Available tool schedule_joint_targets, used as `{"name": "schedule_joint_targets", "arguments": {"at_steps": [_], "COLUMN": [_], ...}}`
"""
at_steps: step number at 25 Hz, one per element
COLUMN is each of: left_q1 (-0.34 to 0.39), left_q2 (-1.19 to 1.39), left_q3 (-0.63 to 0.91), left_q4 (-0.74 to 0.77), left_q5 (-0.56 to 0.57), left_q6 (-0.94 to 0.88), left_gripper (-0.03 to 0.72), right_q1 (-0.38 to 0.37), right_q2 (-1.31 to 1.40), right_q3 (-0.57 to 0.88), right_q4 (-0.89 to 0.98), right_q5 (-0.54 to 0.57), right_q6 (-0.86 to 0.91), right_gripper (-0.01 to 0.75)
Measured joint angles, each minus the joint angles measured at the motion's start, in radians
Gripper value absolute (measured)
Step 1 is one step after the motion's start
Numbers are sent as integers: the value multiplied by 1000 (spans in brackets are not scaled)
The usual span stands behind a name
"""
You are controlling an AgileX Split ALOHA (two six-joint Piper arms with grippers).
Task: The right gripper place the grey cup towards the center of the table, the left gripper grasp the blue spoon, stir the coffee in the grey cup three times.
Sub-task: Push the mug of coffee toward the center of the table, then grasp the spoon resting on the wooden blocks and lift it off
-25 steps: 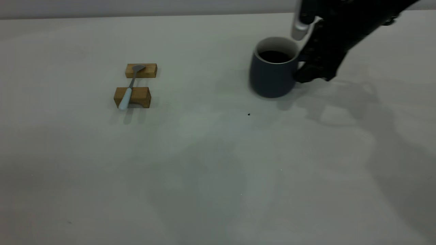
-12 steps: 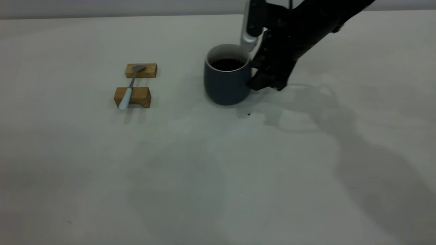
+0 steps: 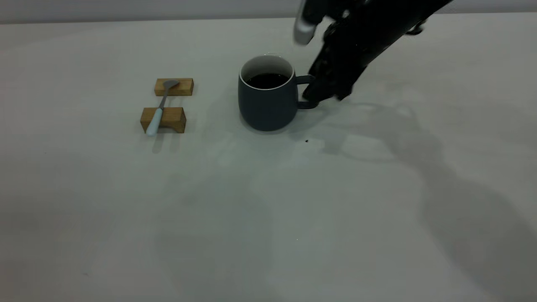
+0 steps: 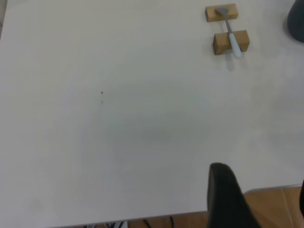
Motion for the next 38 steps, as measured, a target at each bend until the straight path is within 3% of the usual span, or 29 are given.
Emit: {"name": "schedule_joint_targets", "arguments": {"at_steps": [5, 10, 15, 20, 30, 38], "left_q1": [0, 0, 0, 0, 0, 0], "left_q2": [0, 0, 0, 0, 0, 0], "left_q3": [0, 0, 0, 0, 0, 0], "left_q4": [0, 0, 0, 0, 0, 0], "left_q5": [0, 0, 0, 0, 0, 0], "left_q6": [0, 0, 0, 0, 1, 1], "left_gripper": [446, 446, 446, 446, 446, 446], "right_q1": [-62, -117, -184, -219, -221, -221], "right_q2": [-136, -377, -665, -993, -1673, -2082], "right_q3": [90, 208, 400, 604, 945, 984], "right_q4": [-37, -102, -460, -832, -1123, -1163], "right_q5": [108, 277, 380, 450, 545, 662], "right_q6": [255, 896, 1437, 1756, 2044, 2073], "right_gripper": [537, 535, 535, 535, 535, 535]}}
